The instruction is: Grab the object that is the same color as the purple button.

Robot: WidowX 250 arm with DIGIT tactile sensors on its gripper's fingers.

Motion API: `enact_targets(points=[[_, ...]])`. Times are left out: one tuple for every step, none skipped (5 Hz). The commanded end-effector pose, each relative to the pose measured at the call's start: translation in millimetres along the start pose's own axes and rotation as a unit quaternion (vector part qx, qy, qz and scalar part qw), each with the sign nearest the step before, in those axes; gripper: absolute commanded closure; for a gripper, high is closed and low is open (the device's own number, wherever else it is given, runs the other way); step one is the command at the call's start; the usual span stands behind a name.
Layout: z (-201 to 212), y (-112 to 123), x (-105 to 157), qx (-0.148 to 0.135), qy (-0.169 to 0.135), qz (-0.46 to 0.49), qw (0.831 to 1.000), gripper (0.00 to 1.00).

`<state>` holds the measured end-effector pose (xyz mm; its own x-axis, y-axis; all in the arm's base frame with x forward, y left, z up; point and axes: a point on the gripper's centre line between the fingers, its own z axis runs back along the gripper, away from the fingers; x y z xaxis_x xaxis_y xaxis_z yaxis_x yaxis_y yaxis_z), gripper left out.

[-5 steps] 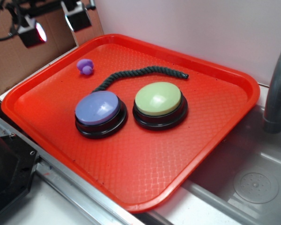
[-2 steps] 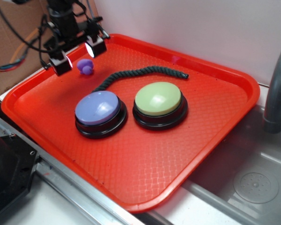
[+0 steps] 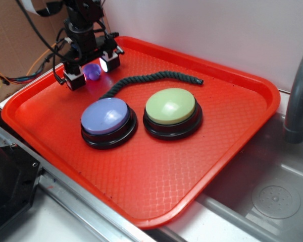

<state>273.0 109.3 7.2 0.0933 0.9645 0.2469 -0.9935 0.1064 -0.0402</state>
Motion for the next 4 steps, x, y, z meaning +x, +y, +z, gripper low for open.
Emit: enact_targets(points=[[1.0, 3.6, 14.9, -0.014, -0.004, 0.006, 1.000, 0.89], [13.8, 5.1, 11.0, -0.030, 0.003, -0.015, 0.999, 1.00], [35.2, 6.2, 8.7, -0.040, 0.013, -0.051, 0.998, 1.00], [62.8, 6.0, 10.9, -0.032, 0.017, -0.119, 0.992, 1.00]])
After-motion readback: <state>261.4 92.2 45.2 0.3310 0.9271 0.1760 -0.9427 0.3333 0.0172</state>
